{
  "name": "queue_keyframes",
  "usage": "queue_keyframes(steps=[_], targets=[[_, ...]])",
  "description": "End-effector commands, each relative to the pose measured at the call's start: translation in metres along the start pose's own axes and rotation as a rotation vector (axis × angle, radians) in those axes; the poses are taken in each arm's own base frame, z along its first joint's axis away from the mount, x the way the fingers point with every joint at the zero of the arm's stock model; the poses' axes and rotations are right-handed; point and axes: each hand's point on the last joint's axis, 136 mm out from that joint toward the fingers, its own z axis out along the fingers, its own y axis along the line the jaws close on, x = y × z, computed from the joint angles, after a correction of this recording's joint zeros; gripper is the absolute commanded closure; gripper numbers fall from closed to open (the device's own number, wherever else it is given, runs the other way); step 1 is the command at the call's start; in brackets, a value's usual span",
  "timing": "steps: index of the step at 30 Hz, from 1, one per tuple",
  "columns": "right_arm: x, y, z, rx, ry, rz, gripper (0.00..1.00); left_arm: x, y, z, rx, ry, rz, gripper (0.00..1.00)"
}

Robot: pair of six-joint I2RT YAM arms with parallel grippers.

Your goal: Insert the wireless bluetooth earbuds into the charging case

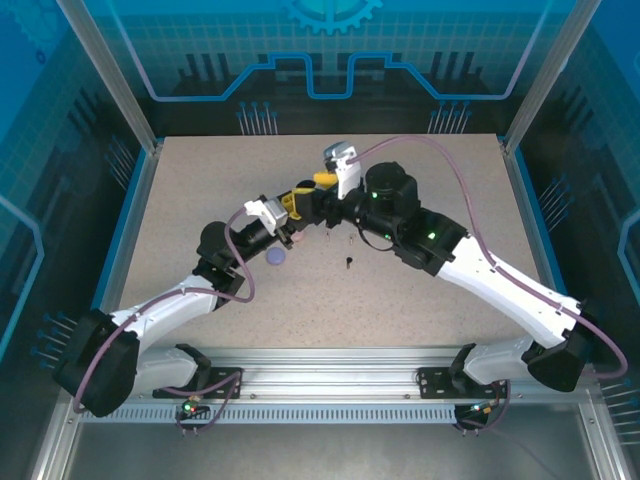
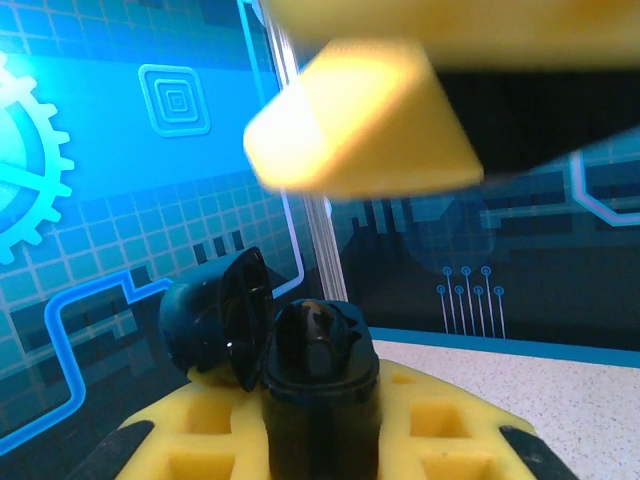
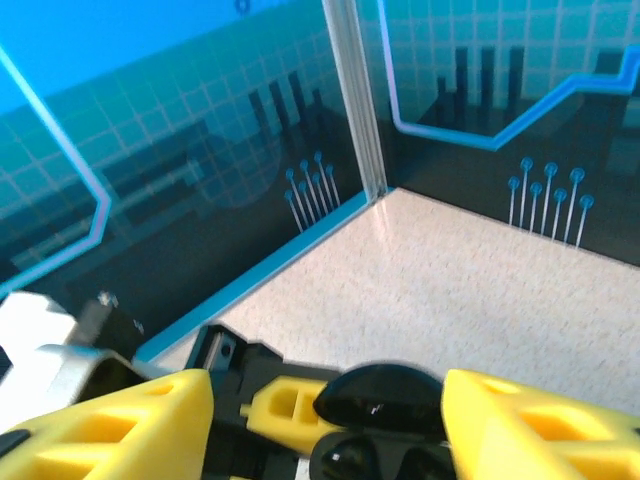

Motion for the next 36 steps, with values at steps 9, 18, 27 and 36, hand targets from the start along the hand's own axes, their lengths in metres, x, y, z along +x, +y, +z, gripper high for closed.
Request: queue_keyframes(steps=[9, 18, 27, 36], targets=[[-0.006, -0.086, -0.067, 0.321, -0.026, 0.235, 0.33, -0.018, 0.004, -0.005, -0.039, -0.068, -0.003, 1.00], [0.132, -0.150, -0.045, 0.580, 0.325, 0.426, 0.33, -0.020, 0.008, -0.012, -0.074, -0.076, -0.015, 1.00], [0.247, -0.169, -0.006, 0.733, 0.688, 0.498, 0.35, -0.018, 0.008, -0.018, -0.091, -0.075, -0.031, 1.00], [0.308, -0.174, 0.018, 0.818, 0.866, 0.548, 0.42, -0.019, 0.008, -0.018, -0.091, -0.082, -0.031, 1.00]])
